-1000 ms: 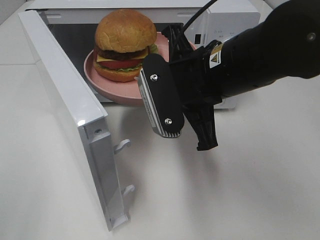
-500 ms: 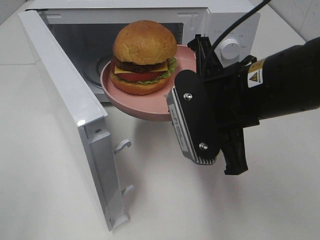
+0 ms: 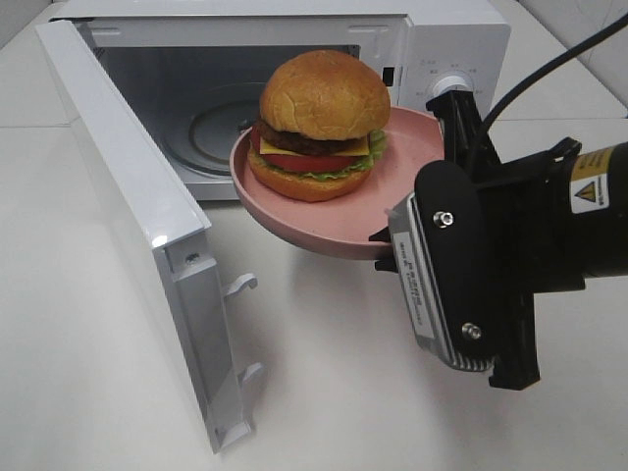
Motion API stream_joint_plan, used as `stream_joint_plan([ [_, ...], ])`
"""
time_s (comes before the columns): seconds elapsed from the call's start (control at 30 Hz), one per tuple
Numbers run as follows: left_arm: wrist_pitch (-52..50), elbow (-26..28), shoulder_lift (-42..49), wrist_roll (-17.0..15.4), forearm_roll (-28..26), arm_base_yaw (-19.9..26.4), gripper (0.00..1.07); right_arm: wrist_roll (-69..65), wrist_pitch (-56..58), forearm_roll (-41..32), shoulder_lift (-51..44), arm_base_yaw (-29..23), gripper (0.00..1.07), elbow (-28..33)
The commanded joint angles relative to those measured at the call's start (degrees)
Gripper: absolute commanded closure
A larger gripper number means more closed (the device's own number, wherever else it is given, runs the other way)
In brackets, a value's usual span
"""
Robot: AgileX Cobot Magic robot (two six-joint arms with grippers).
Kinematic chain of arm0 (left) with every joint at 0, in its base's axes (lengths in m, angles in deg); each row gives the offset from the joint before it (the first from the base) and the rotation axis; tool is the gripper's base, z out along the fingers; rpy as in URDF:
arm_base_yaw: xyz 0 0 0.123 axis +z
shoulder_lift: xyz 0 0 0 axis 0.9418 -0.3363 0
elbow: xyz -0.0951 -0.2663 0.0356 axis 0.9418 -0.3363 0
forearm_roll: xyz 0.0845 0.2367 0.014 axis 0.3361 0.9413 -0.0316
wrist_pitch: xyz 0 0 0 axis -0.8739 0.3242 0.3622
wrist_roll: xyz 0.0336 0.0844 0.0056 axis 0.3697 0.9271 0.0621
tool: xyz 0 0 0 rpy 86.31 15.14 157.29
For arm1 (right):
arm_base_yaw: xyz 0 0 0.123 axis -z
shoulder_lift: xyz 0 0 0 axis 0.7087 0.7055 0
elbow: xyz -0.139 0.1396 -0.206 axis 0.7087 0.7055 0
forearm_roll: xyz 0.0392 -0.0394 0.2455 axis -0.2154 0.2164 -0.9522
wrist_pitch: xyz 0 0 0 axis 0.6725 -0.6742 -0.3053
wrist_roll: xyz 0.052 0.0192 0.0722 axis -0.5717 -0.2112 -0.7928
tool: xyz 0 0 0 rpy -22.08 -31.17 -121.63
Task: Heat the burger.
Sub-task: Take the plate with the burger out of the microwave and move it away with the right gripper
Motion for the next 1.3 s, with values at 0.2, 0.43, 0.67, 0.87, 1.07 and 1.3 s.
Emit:
stream_joint_plan([
  [0.2, -0.86, -0.06, 0.92, -0.29, -0.17, -0.11, 0.02, -2.86, -2.35, 0.34, -4.93, 0.06, 1.02, 2.98],
  [0.43, -0.86, -0.06, 0.92, -0.29, -0.17, -0.11, 0.02, -3.44, -1.83, 0.63, -5.61, 0.06, 1.02, 4.07],
  [0.67, -0.86, -0.06, 0.92, -0.29, -0.17, -0.11, 0.02, -7.28, -2.06, 4.01, -6.7, 4.41, 1.02, 4.7],
  [0.87, -0.86, -0.06, 0.92, -0.29, -0.17, -0.11, 0.02, -8.71, -2.01, 5.1, -8.25, 5.39, 1.02, 4.7],
  [1.07, -0.86, -0.06, 0.92, -0.29, -0.17, -0.11, 0.02, -8.82, -2.01, 5.16, -13.35, 5.39, 1.01, 8.19],
  [1.3, -0.86, -0.06, 0.92, -0.29, -0.17, -0.11, 0.02, -10.71, 0.63, 6.82, -17.65, 7.68, 1.01, 9.85],
])
